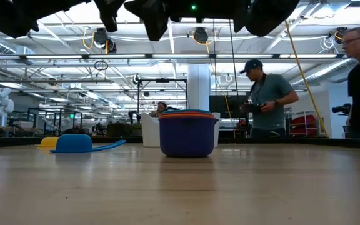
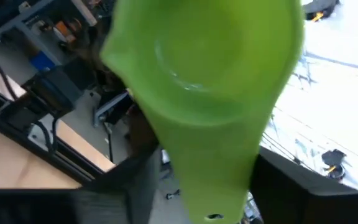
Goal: Nest measuring cups in basket
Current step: Stack the green measuring cup on top of the light blue measuring cup
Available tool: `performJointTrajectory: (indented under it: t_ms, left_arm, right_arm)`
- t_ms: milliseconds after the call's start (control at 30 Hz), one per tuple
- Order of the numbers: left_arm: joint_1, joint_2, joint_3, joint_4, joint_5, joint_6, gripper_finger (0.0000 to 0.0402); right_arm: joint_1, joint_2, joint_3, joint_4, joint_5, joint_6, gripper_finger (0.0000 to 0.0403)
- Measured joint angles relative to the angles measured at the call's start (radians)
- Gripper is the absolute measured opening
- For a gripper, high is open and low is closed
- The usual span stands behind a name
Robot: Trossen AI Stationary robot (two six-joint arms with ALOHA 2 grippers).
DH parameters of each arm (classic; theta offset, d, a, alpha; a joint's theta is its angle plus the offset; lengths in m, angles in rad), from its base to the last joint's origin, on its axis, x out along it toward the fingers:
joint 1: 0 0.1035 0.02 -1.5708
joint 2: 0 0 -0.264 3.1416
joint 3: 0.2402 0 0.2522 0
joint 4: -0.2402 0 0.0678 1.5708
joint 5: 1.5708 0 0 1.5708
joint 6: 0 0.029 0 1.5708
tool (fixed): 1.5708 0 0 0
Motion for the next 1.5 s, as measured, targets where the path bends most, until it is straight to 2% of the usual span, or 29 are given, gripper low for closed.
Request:
performJointTrajectory:
  t_ms: [100,167,267,533,833,1167,1267,1367,1500]
  left_arm:
    - [0.001,0.0,0.0,-0.002,-0.004,-0.001,0.0287]
    - [0.001,0.0,0.0,-0.002,-0.006,-0.004,0.0287]
    - [0.001,0.0,0.0,-0.001,-0.006,-0.005,0.0288]
    - [0.001,-0.001,0.001,0.005,0.001,-0.013,0.0343]
    - [0.001,-0.006,0.001,0.006,0.003,0.015,0.0334]
    - [0.037,-0.025,0.001,-0.003,0.007,0.055,0.0338]
    - [0.054,-0.053,0.001,-0.039,0.008,0.061,0.0347]
    - [0.073,-0.109,0.001,-0.106,0.008,0.084,0.0354]
    - [0.096,-0.207,0.001,-0.212,0.008,0.106,0.0357]
  right_arm:
    - [0.004,-0.001,0.0,0.002,0.036,-0.002,0.0158]
    - [0.004,-0.001,0.001,0.001,0.046,-0.008,0.0144]
    - [0.004,-0.001,0.001,0.001,0.047,-0.007,0.0144]
    - [0.018,0.0,0.001,0.0,0.051,0.007,0.0144]
    - [0.055,0.0,0.0,-0.009,0.155,-0.025,0.0143]
    - [0.077,0.0,0.0,-0.058,0.186,-0.009,0.0143]
    - [0.091,0.0,0.0,-0.071,0.251,0.011,0.0143]
    - [0.104,-0.004,0.0,-0.135,0.313,0.021,0.0143]
    - [0.112,-0.023,0.0,-0.317,0.33,0.12,0.0143]
